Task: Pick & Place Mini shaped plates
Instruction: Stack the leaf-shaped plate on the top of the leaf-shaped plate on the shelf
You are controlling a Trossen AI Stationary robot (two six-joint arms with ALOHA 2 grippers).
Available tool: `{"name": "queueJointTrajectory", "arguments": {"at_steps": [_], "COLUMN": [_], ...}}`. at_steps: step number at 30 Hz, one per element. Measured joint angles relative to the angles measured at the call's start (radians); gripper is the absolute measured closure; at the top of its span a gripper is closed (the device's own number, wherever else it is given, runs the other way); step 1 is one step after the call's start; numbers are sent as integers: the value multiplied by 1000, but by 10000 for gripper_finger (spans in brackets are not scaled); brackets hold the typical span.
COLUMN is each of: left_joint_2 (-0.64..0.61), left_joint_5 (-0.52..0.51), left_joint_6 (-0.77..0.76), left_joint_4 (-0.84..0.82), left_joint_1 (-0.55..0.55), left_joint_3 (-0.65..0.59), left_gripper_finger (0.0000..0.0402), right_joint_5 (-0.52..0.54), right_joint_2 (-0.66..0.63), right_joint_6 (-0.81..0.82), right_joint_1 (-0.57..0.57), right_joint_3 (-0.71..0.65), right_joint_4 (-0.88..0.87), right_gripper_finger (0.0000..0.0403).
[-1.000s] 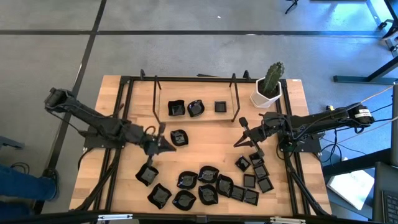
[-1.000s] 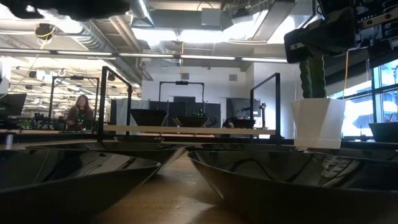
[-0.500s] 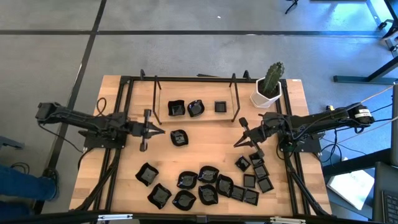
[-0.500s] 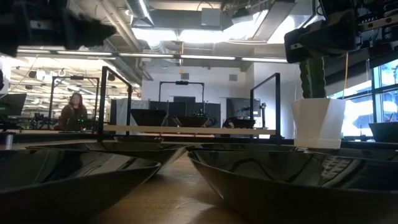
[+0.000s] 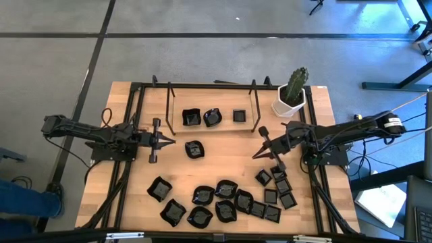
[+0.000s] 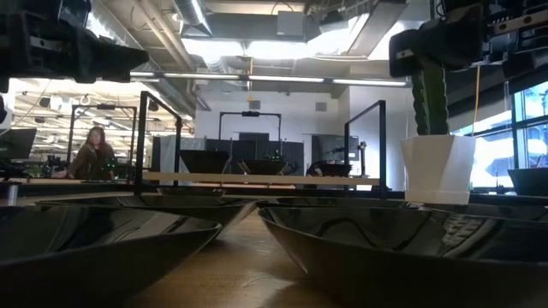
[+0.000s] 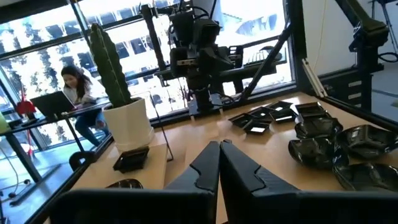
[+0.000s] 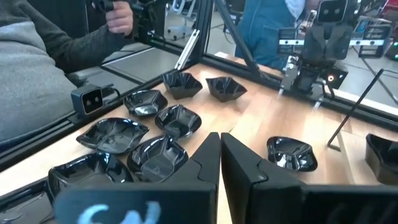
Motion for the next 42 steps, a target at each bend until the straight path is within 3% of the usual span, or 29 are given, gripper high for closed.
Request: {"name": "queueJointTrajectory", "arguments": {"at_steps": [11,21,35,39,42], "left_joint_2": [1,1,1,1,1], "left_joint_5": [-28,-28,-28,-28,-28], "left_joint_6": [16,-140,-55,-76,-78], "left_joint_4": [36,53,53,52,52], "left_joint_1": [0,0,0,0,0], "left_joint_3": [0,0,0,0,0], "left_gripper_finger": [399,399,399,398,393], "right_joint_5": [90,97,122,108,162], "right_joint_2": [67,165,236,245,287], "right_joint_6": [-23,21,-3,82,97], "right_joint_1": [0,0,0,19,80], "right_joint_3": [0,0,0,23,113], "right_joint_4": [36,109,178,135,14], "right_gripper_finger": [386,395,392,384,394]}}
